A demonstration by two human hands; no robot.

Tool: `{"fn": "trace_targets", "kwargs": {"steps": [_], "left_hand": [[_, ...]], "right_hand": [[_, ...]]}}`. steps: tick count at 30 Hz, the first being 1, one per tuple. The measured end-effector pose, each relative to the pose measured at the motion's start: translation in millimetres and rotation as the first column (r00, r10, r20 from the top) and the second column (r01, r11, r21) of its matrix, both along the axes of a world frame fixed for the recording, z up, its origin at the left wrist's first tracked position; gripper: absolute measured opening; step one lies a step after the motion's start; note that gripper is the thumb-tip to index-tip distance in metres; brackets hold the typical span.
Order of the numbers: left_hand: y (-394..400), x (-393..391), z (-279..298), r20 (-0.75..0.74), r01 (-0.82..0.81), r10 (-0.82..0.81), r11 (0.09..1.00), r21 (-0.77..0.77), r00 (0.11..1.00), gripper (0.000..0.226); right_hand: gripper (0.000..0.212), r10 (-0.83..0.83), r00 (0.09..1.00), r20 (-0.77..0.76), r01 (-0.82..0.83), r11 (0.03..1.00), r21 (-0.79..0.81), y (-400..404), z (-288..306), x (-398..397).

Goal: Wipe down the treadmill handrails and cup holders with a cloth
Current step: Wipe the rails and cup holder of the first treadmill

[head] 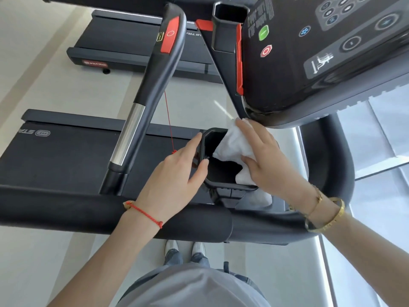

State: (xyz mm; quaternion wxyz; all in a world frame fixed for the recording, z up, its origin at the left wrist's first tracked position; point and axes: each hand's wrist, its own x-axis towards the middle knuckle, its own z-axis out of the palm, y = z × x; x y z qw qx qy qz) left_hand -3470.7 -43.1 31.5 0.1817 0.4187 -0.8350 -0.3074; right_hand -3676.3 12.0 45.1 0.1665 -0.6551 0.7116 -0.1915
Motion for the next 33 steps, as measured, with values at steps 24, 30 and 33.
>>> {"fn": "trace_targets", "kwargs": {"steps": [24,30,33], "left_hand": [[-0.6,-1.3,2.8,-0.002,0.025,-0.025,0.998,0.050,1.000,0.055],[-0.4,-0.3,1.5,0.001,0.020,-0.020,0.999,0.031,1.000,0.055],[-0.9,-0.5,0.8,0.003,0.010,-0.010,1.000,0.022,1.000,0.055]], "right_hand": [[0.062,0.388,0.892,-0.234,-0.329,0.910,0.254,12.3,25.6,29.4],[0.063,0.440,0.824,-0.358,-0.385,0.897,0.218,15.5,22.4,8.1],[0.057,0.524,0.734,-0.432,-0.507,0.846,0.166,24.2,21.6,-15.5]]}}
